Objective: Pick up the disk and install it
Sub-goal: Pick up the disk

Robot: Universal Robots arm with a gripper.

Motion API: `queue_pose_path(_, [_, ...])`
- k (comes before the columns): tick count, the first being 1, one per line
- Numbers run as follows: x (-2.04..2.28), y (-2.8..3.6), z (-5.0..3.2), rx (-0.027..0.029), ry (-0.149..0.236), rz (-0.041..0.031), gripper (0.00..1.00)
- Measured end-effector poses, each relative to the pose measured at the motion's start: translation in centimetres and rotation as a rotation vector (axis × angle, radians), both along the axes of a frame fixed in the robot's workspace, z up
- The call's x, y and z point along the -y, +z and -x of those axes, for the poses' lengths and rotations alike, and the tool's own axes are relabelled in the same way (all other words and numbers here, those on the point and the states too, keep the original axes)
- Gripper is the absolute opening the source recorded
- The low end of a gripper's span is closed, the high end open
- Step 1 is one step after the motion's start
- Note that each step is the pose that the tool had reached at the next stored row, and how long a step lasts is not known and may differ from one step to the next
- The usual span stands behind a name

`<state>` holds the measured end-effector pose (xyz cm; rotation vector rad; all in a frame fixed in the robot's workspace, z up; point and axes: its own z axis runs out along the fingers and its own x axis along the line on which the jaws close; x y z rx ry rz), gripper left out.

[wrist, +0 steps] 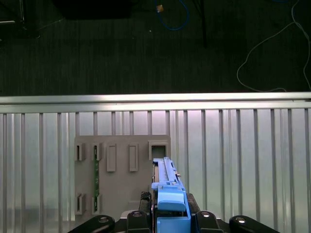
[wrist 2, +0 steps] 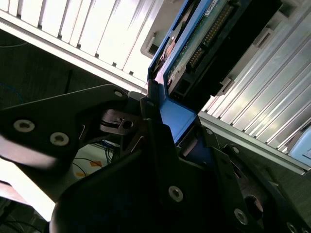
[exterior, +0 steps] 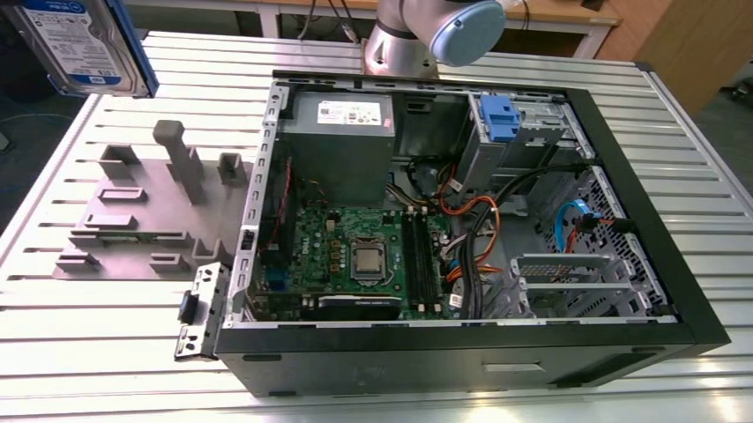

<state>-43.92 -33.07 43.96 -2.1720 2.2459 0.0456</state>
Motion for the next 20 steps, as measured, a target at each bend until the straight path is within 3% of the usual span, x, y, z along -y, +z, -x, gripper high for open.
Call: queue_pose_path(20, [0.00, 0.63, 0.00, -0.0001, 0.000, 0.0000, 0.36])
